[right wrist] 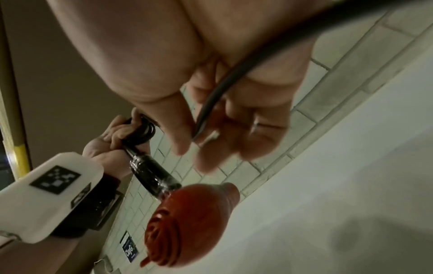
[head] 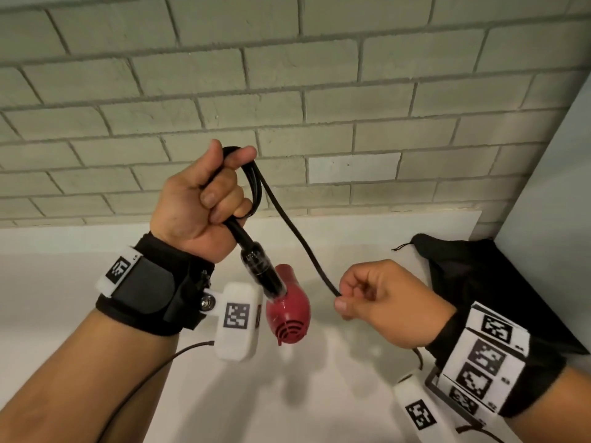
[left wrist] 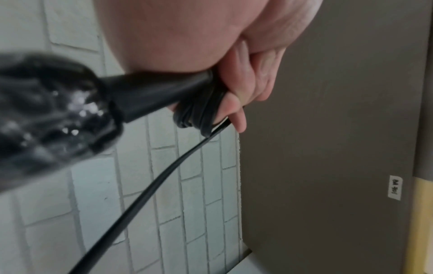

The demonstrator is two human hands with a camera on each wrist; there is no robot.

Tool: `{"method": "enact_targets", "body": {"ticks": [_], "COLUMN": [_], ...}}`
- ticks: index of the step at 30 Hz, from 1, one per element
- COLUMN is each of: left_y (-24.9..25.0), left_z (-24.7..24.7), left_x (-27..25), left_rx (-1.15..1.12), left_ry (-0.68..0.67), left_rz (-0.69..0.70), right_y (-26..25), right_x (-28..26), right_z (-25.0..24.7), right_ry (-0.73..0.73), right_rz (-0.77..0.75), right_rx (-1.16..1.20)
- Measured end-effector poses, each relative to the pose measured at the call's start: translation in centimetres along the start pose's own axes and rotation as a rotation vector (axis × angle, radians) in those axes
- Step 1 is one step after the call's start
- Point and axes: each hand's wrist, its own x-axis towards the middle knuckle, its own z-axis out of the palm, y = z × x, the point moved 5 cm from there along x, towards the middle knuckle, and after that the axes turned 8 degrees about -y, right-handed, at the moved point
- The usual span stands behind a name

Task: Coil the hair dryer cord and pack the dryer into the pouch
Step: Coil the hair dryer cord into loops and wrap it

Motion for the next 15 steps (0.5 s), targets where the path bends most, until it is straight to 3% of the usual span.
{"method": "enact_targets", "body": {"ticks": [3,5,7,9,15], "left_y": [-1.0,-1.9,-2.8,-3.5,-4.0], "left_z": [0.7,1.4,2.3,3.0,3.6], "left_x": [-0.3,-0.3,-0.2,-0.1,-0.1], "left_rx": [0.026,0.019,0.009,0.004,-0.008], "left_ry": [-0.03,-0.06,-0.097,-0.136,-0.172], "left_rz": [-0.036,-0.064,-0.093,-0.11,-0.101], "right_y": [-0.7,-2.8,-5.7,-7.7,-8.2], "right_x": [0.3,1.0,2.3,3.7,4.8], "right_z": [-0.7,-2.0,-2.7,-2.9,-3.5], "right_ry": [-0.044,0.028,0.1,0.164,0.264], "right_rz": [0.046,-0.026,-0.195,-0.312,-0.36], "right_rx": [-0.254,-0.15,0.024,0.042,0.03]}}
